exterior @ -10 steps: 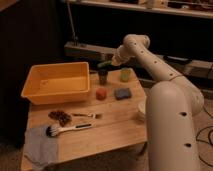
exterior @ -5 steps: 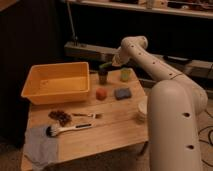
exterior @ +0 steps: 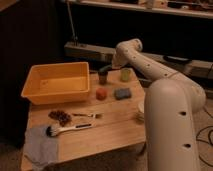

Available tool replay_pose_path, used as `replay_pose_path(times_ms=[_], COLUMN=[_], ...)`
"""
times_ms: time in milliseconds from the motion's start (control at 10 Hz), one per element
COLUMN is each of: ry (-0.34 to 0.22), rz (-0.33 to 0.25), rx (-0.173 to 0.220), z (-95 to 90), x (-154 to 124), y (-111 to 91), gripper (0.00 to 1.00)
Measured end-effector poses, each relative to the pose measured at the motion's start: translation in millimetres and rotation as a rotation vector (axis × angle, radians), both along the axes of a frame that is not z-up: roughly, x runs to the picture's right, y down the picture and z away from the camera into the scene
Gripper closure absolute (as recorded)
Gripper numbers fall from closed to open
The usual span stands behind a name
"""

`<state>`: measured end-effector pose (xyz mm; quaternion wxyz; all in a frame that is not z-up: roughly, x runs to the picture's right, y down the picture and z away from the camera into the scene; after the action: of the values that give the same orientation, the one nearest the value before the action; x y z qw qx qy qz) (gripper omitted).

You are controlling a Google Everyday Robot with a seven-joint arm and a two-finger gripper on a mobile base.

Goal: Place pepper in metal cup

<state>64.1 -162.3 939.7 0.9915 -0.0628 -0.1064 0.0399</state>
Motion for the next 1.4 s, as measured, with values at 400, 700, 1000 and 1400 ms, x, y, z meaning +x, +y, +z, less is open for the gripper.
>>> replay_pose_path(times_ms=[400, 700, 1000, 1400], ry=[0.042, 0.069, 0.079, 0.075], rz=[-0.013, -0.013, -0.007, -0.004], rx=[-0.005, -0.008, -0.010, -0.011], z=[7.5, 10.8, 12.0, 9.8], x=[-2.9, -4.2, -4.8, -9.9], y=[0.7, 1.5, 2.4, 1.6], gripper=[1.00, 0.75, 0.45, 0.20])
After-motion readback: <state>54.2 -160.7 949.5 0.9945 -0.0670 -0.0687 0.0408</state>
